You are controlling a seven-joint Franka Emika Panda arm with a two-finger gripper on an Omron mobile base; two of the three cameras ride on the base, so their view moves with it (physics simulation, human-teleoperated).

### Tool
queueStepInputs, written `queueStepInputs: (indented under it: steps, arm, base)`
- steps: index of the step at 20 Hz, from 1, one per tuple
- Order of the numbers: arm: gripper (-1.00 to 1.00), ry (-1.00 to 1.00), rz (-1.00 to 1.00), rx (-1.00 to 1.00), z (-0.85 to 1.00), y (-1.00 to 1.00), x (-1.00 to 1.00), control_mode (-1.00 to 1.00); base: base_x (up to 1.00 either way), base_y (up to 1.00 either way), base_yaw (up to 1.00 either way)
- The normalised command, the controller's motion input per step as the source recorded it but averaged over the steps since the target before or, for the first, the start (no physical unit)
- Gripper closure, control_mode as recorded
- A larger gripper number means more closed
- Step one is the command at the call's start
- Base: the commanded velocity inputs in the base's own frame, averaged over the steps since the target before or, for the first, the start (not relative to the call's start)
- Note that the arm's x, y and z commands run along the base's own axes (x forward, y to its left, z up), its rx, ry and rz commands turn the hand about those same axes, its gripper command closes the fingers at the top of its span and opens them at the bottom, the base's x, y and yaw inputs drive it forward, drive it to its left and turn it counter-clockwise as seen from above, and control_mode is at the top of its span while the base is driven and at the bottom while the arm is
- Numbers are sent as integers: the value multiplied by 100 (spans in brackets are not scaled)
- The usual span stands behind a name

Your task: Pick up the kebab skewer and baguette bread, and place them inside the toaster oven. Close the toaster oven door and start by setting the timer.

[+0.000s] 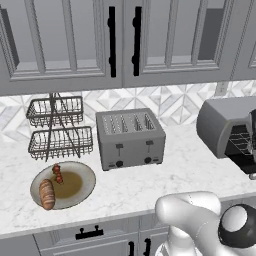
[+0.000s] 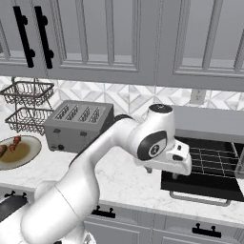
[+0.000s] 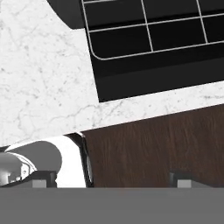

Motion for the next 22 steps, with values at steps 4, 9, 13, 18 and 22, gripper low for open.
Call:
queueStepInputs:
  steps: [4, 9, 13, 18, 22]
  arm:
    - [-100, 27, 4, 2, 19, 100, 0, -100]
    - [-100, 28, 1, 0, 19, 100, 0, -100]
    - [-100, 35, 0, 0, 5, 100, 0, -100]
    - [-100, 41, 3, 0, 0, 100, 0, -100]
    - [-100, 45, 7, 0, 0, 100, 0, -100]
  base:
    - [0, 0, 0]
    - [0, 0, 0]
    - [0, 0, 0]
    - [0, 0, 0]
    - [0, 0, 0]
